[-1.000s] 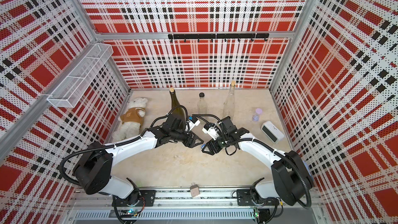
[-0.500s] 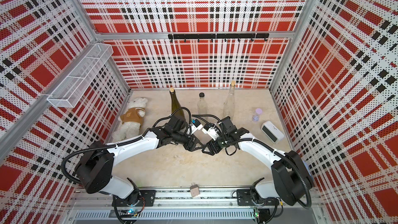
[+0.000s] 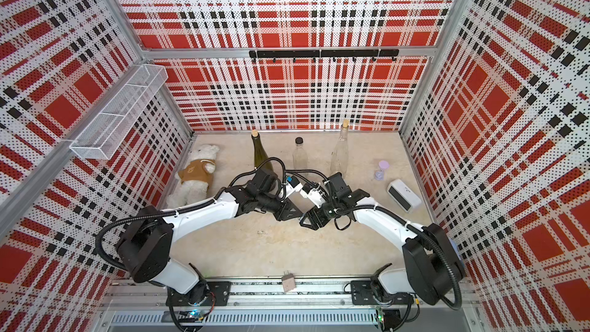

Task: Remove the label from the bottle
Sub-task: Place the label at the center of the board.

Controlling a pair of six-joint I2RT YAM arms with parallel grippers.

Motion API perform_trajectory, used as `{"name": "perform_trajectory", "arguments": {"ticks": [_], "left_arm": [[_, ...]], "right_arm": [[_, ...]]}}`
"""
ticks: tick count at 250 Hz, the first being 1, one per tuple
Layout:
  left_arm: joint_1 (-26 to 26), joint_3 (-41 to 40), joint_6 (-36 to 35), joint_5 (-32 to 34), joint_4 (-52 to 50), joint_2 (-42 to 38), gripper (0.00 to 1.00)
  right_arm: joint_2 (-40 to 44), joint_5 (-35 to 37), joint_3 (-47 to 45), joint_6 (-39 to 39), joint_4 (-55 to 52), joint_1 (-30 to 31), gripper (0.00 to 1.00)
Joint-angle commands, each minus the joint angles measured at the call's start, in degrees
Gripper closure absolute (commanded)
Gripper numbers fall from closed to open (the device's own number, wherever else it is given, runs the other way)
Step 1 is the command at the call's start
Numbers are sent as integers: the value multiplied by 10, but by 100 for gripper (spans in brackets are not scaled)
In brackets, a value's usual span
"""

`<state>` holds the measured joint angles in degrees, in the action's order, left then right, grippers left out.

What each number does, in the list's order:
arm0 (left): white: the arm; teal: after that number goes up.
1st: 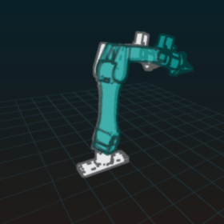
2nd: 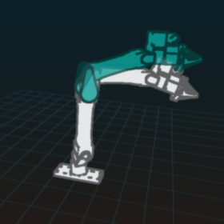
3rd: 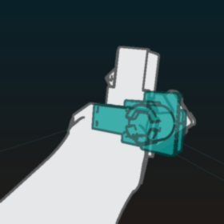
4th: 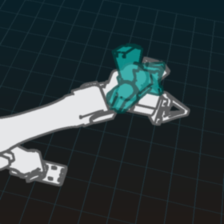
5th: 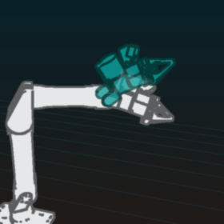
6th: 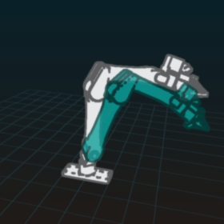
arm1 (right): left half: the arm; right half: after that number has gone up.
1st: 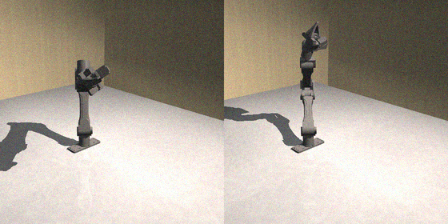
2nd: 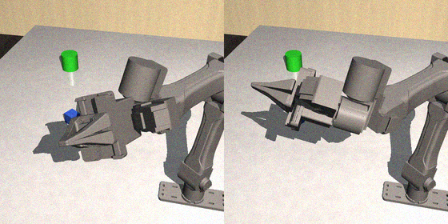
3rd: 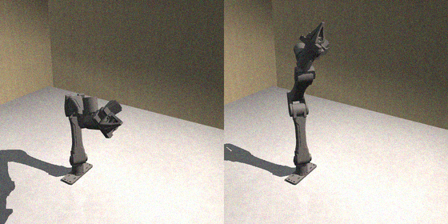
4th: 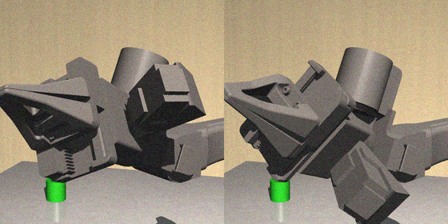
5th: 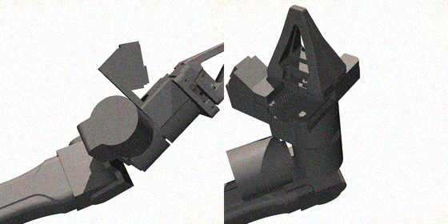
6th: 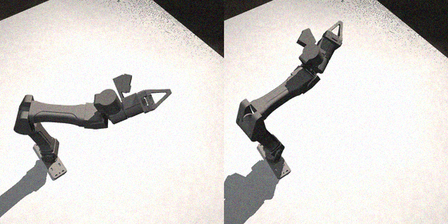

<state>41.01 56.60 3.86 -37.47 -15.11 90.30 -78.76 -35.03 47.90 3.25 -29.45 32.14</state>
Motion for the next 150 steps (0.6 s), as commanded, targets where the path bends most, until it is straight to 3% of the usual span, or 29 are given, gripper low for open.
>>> {"name": "perform_trajectory", "arguments": {"ticks": [1, 111, 150], "left_arm": [[15, 16, -20, -23, -10, 10, 76], [29, 25, -51, -49, -54, 23, 67], [30, 26, -60, -50, -67, 16, 57]], "right_arm": [[13, 0, 7, 12, 21, 2, 32], [10, 6, 9, 13, 20, 2, 32], [8, 7, 8, 13, 21, 2, 32]]}}
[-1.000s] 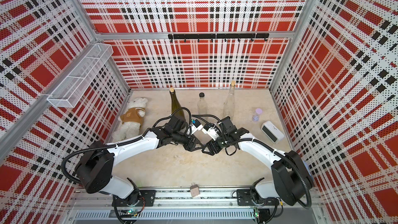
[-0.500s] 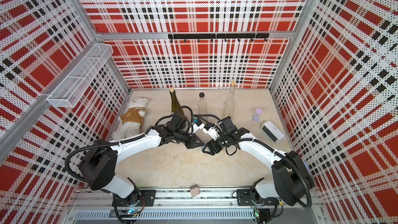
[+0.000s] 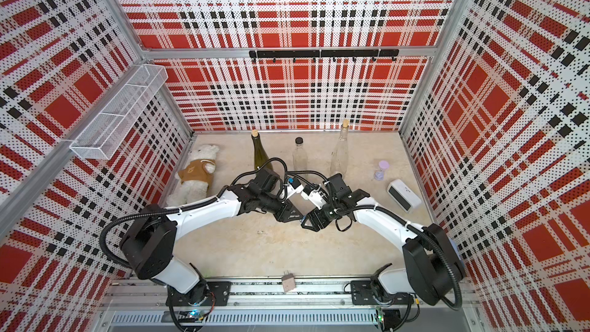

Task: Remove the label from the bottle
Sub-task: Place the label at the center of the board.

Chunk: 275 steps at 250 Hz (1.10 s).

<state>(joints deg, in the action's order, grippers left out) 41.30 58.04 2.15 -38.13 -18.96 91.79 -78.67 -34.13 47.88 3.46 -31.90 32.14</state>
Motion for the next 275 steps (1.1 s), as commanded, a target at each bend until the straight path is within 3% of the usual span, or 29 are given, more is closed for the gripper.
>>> {"name": "perform_trajectory", "arguments": {"ticks": [1, 140, 171, 191, 242, 275], "left_arm": [[28, 12, -43, -44, -29, 1, 56], [38, 23, -39, -43, -27, 10, 52], [18, 7, -13, -33, 4, -14, 45], [11, -1, -1, -21, 19, -30, 35], [6, -9, 20, -13, 32, -46, 22], [-13, -42, 69, -17, 87, -59, 16]], "right_arm": [[8, -2, 9, 11, 45, 3, 32], [36, 21, 2, -2, 71, 3, 33], [42, 34, -5, -11, 81, 2, 33], [41, 43, -5, -14, 82, 3, 33], [55, 65, -13, -29, 100, 3, 33], [72, 85, -17, -36, 110, 3, 32]]}}
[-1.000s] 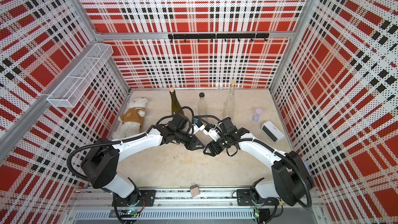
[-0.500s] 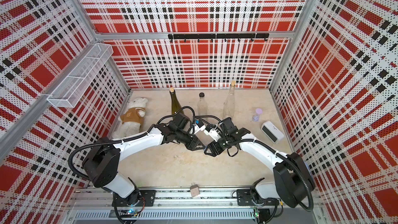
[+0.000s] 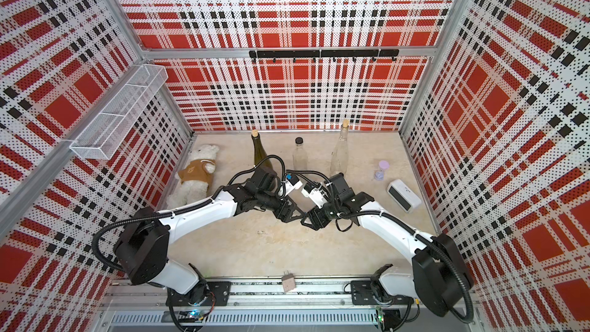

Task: Remove the label from the bottle
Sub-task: Place the label at the center of the board.

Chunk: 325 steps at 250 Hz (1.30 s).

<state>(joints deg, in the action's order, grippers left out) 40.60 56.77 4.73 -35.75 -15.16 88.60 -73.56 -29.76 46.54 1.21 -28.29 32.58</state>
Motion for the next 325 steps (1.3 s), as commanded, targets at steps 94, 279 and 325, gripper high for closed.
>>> {"name": "perform_trajectory", "arguments": {"ticks": [94, 279, 325], "left_arm": [[-14, -36, 98, -59, 61, -37, 15], [-49, -24, 135, -68, 80, -15, 25], [-34, -15, 120, -73, 66, -9, 27]], "right_arm": [[40, 58, -2, -7, 73, -2, 30], [45, 54, 0, 12, 68, 19, 30], [37, 55, 6, 15, 67, 23, 30]]}}
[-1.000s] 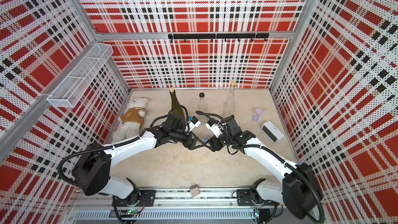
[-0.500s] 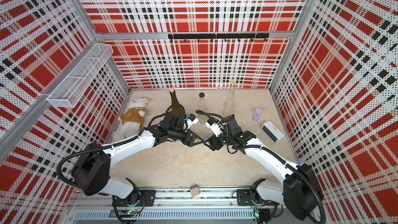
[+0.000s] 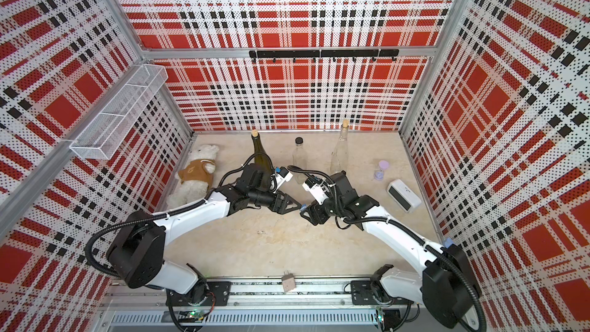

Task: Remove the label from the bottle
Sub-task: Place the label at the center of the board.

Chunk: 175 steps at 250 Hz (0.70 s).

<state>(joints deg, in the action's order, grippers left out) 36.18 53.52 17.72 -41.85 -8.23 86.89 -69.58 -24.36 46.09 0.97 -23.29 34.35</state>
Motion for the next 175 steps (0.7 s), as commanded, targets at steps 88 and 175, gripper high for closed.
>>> {"name": "perform_trajectory", "arguments": {"ticks": [88, 175], "left_arm": [[10, 24, -17, -13, -6, 31, 51], [15, 33, -22, -34, -8, 36, 58]], "right_arm": [[-7, 4, 15, 17, 20, 14, 30], [-20, 12, 16, 16, 25, 16, 30]]}}
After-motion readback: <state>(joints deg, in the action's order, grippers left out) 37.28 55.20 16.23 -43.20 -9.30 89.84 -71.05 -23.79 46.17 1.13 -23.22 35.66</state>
